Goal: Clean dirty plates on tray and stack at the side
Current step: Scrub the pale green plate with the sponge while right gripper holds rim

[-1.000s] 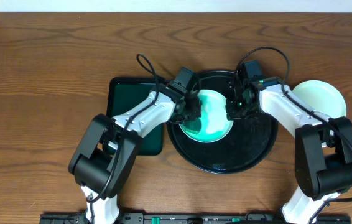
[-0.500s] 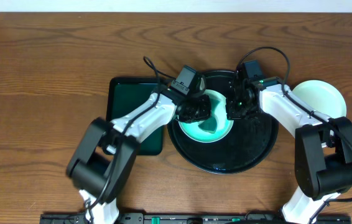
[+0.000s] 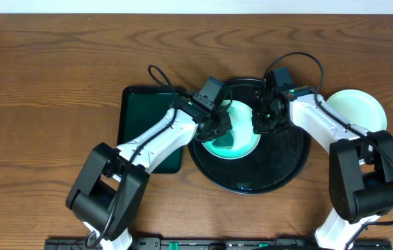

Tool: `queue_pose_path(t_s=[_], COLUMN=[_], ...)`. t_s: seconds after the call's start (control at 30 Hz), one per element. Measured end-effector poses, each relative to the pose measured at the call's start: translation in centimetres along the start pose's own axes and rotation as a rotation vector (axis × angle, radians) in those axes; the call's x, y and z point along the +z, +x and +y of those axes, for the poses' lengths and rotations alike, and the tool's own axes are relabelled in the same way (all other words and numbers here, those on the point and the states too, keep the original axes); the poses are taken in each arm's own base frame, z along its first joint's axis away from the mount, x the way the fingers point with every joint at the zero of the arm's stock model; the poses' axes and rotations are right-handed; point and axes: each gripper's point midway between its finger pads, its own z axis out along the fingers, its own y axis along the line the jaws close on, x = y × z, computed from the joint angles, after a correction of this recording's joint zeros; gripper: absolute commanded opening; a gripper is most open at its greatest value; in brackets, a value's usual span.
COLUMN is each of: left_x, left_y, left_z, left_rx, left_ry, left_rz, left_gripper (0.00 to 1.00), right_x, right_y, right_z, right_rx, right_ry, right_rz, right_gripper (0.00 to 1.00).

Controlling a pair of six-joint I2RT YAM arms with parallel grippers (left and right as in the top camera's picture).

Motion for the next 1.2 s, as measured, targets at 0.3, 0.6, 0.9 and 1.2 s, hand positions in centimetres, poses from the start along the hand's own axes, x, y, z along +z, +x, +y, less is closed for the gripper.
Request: queue_pose_path(t_s=[0.3, 0.6, 0.9, 1.2], left_x=[0.1, 1.0, 1.1, 1.5], left_y=[-0.4, 1.8, 2.1, 1.6], left_z=[0.4, -0.3, 1.3, 1.9], left_rx=[-0.211, -0.341, -0.396, -0.451], left_ry=[-0.027, -0.047, -0.111, -0.094], left_rz=[-0.043, -0.023, -0.036, -0.040], left_gripper=[0.07, 0.07, 0.07, 0.07], right_x=[0.0, 0.0, 0.0, 0.0], right_y=[0.0, 0.0, 0.0, 0.0], right_z=[0.0, 0.0, 0.0, 0.0], right_rx=[0.000, 0.000, 0.000, 0.000], right_ry=[0.000, 0.000, 0.000, 0.000], right_rz=[0.000, 0.000, 0.000, 0.000], right_gripper=[0.01, 0.01, 0.01, 0.01])
